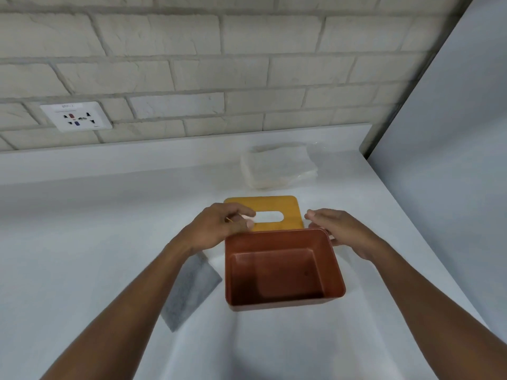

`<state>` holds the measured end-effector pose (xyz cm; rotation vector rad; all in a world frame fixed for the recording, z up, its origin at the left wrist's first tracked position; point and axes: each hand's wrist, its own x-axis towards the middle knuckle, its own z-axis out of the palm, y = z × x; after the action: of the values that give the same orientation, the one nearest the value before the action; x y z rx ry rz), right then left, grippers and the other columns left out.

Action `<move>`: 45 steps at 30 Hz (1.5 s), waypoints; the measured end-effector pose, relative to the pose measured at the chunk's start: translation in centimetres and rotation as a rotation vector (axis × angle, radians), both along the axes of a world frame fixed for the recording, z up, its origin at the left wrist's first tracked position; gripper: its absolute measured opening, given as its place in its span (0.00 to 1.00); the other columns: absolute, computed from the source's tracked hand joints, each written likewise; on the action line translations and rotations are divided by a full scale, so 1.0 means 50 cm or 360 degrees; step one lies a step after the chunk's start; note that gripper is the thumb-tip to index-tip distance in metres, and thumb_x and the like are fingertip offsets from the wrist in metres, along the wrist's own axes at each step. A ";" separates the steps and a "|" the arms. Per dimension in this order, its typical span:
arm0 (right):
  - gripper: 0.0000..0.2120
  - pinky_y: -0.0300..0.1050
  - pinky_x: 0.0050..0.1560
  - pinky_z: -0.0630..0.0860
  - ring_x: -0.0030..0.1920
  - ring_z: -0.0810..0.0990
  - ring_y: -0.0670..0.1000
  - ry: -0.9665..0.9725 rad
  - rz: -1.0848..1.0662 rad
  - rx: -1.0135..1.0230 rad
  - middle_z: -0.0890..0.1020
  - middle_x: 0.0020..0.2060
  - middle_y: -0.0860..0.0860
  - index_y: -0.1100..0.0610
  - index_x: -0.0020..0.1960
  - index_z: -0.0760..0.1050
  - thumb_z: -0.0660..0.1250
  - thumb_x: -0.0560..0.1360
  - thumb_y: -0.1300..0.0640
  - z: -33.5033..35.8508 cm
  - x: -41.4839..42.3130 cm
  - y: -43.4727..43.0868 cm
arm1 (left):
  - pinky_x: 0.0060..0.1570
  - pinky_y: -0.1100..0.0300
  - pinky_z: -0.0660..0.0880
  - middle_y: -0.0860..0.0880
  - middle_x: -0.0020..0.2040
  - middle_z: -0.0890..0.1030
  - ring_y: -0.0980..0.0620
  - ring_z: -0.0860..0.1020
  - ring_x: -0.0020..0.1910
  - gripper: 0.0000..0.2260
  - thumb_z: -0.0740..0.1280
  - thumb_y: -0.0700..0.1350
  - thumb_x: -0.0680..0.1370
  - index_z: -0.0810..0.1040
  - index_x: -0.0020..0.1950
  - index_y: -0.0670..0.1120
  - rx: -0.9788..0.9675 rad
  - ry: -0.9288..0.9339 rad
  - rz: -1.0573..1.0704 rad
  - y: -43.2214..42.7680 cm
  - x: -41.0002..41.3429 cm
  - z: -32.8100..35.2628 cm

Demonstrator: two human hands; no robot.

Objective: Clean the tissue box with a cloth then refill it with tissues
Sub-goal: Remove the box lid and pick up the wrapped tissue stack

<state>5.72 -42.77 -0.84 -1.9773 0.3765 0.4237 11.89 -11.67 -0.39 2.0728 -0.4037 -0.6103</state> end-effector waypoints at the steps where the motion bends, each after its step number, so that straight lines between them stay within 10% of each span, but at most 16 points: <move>1: 0.17 0.47 0.51 0.80 0.51 0.84 0.50 0.0012 0.0080 -0.0023 0.85 0.49 0.50 0.45 0.54 0.82 0.64 0.76 0.35 0.002 -0.011 0.001 | 0.58 0.60 0.77 0.56 0.51 0.85 0.60 0.82 0.51 0.11 0.76 0.54 0.77 0.85 0.59 0.60 0.0056 0.0013 -0.0077 0.001 -0.004 -0.002; 8: 0.18 0.50 0.49 0.80 0.43 0.83 0.51 -0.0068 0.0080 0.0042 0.85 0.46 0.57 0.51 0.48 0.84 0.69 0.74 0.37 -0.010 -0.044 0.021 | 0.54 0.62 0.77 0.60 0.48 0.87 0.67 0.81 0.44 0.09 0.76 0.44 0.77 0.88 0.53 0.57 0.0182 -0.0112 -0.0079 0.020 -0.011 -0.025; 25: 0.09 0.47 0.51 0.82 0.48 0.84 0.49 -0.0127 -0.0135 0.0094 0.86 0.49 0.49 0.50 0.54 0.83 0.67 0.79 0.49 0.014 0.054 -0.032 | 0.43 0.56 0.76 0.57 0.43 0.85 0.54 0.81 0.43 0.14 0.69 0.58 0.80 0.80 0.39 0.53 0.0477 -0.0510 0.0289 -0.045 0.112 0.009; 31: 0.10 0.50 0.52 0.80 0.44 0.82 0.52 -0.0178 -0.0621 0.0046 0.83 0.51 0.54 0.56 0.58 0.80 0.65 0.80 0.56 -0.007 0.189 -0.109 | 0.50 0.56 0.76 0.57 0.54 0.84 0.54 0.81 0.51 0.07 0.67 0.51 0.80 0.80 0.57 0.58 0.0467 -0.0375 0.0419 -0.099 0.209 -0.006; 38: 0.09 0.50 0.53 0.80 0.46 0.81 0.53 -0.0073 -0.0748 0.0082 0.80 0.49 0.52 0.52 0.59 0.76 0.62 0.80 0.57 -0.048 0.300 -0.125 | 0.51 0.52 0.80 0.42 0.64 0.78 0.43 0.80 0.57 0.36 0.71 0.61 0.78 0.62 0.80 0.49 -0.0027 0.0260 0.0833 -0.149 0.287 -0.065; 45: 0.09 0.50 0.48 0.81 0.34 0.73 0.51 -0.0015 -0.0774 0.0137 0.75 0.36 0.53 0.54 0.49 0.77 0.59 0.80 0.59 -0.071 0.359 -0.087 | 0.46 0.51 0.80 0.44 0.59 0.81 0.47 0.80 0.47 0.30 0.75 0.50 0.78 0.68 0.76 0.43 -0.0297 0.0489 0.0887 -0.184 0.310 -0.101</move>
<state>23.68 -47.11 -4.38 -1.7292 0.7957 0.1159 27.37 -20.87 -5.46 1.7627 0.2811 -0.5132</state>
